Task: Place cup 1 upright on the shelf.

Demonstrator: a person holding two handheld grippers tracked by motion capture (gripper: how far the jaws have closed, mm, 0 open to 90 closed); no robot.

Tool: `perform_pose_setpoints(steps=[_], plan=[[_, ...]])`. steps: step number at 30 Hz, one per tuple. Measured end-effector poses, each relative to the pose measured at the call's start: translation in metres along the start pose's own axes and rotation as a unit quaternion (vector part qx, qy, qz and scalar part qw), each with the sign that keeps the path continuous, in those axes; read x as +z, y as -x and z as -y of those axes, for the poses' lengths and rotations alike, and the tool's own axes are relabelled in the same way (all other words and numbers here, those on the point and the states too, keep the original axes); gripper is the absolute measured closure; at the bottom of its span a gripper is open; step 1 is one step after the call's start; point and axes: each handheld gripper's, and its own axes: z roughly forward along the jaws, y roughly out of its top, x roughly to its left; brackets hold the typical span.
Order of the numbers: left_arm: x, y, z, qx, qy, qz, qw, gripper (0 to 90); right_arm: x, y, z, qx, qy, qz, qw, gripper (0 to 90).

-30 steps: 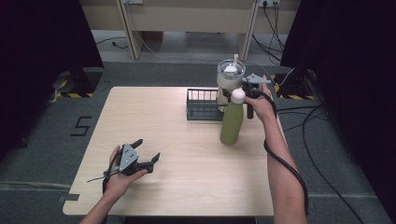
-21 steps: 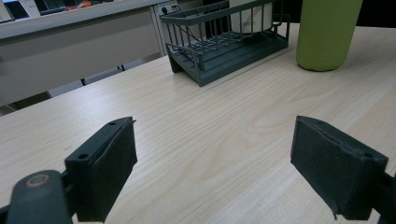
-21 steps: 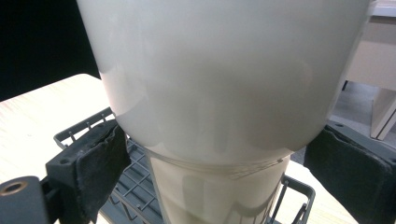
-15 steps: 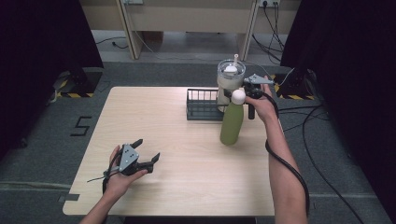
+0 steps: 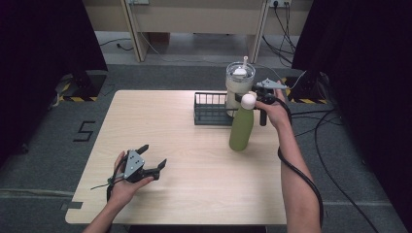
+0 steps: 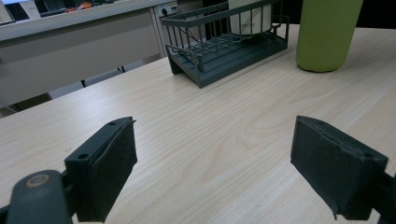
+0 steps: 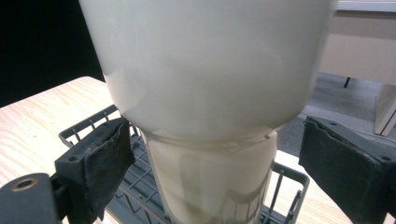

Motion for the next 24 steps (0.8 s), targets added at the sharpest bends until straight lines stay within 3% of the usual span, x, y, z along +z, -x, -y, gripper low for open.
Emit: perform_pose_setpoints(steps=[15, 24], plan=[[0.0, 0.001, -0.001, 0.001, 0.0, 0.001, 1.0, 13.5, -0.009, 0.009, 0.007, 0.018, -0.001, 0.018, 0.9997, 9.8], [0.001, 0.002, -0.001, 0.001, 0.0, 0.002, 1.0, 13.5, -0.023, 0.019, 0.013, 0.034, 0.012, 0.048, 0.9982, 14.4]])
